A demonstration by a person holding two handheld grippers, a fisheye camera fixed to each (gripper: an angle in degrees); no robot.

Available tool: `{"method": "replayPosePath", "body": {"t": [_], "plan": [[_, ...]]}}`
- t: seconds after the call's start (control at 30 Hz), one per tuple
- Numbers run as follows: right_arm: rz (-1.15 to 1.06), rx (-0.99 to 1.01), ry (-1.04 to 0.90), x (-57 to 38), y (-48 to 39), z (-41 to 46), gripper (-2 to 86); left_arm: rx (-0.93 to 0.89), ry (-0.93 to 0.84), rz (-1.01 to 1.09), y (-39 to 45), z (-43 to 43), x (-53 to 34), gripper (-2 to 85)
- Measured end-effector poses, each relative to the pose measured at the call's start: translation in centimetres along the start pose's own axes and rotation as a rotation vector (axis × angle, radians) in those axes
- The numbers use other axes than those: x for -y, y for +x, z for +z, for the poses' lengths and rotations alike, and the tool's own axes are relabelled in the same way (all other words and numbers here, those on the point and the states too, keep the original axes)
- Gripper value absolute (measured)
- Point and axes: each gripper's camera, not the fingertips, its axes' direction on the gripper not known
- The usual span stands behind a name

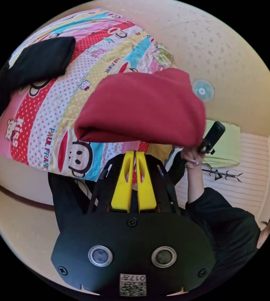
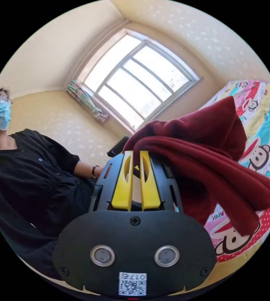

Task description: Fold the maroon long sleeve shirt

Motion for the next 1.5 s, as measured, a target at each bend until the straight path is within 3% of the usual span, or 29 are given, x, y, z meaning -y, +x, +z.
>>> {"method": "replayPosePath", "body": {"t": [0.1,0.27,0.47,0.6,0.7,0.77,0.87,1.0,1.1,1.2,1.33,1.5], "plan": [[0.387,-0.280,-0.356,-5.5,6.3,9.4,2.5,-0.020,-0.017,-0.150,-4.1,0.5,-2.6,-0.7],[0.636,-0.001,-0.265,-13.4,8.2,12.6,2.4,-0.096,-0.058,-0.281,-7.9,1.4,-5.8,3.4],[0.427,0.165,0.012,-12.5,4.5,8.5,2.2,-0.179,-0.075,-0.141,-5.5,0.3,-4.6,12.0],[0.211,0.198,-0.070,-6.8,1.4,10.0,2.2,-0.178,-0.075,-0.003,-2.1,-1.5,-2.5,15.4],[0.045,0.276,-0.142,-3.2,-1.6,12.7,2.1,-0.084,-0.172,0.073,-0.3,-1.7,-0.8,15.9],[-0.027,0.312,-0.150,-1.7,-3.4,14.0,2.0,0.060,-0.435,0.054,-0.7,0.6,-0.2,12.0],[-0.039,0.263,-0.243,-1.2,-4.6,15.9,2.0,0.127,-0.592,0.086,-1.6,1.7,-1.3,6.7],[-0.042,0.150,-0.305,-3.4,-6.3,15.9,1.9,-0.085,-0.478,0.159,-2.9,-1.9,-2.5,5.0],[-0.024,0.070,-0.195,-5.4,-7.8,12.8,1.8,-0.344,-0.316,0.251,-3.6,-8.6,-1.4,2.0],[0.005,0.070,0.097,-7.0,-9.0,7.5,1.8,-0.414,-0.247,0.455,-1.2,-14.5,-1.1,-0.1],[-0.137,0.188,0.474,-6.7,-12.2,1.3,1.8,-0.574,-0.180,0.660,4.7,-18.9,-0.9,-0.6],[-0.325,0.132,0.752,-4.7,-16.2,-6.6,2.1,-0.721,-0.133,0.937,15.1,-22.2,0.5,-0.7]]}}
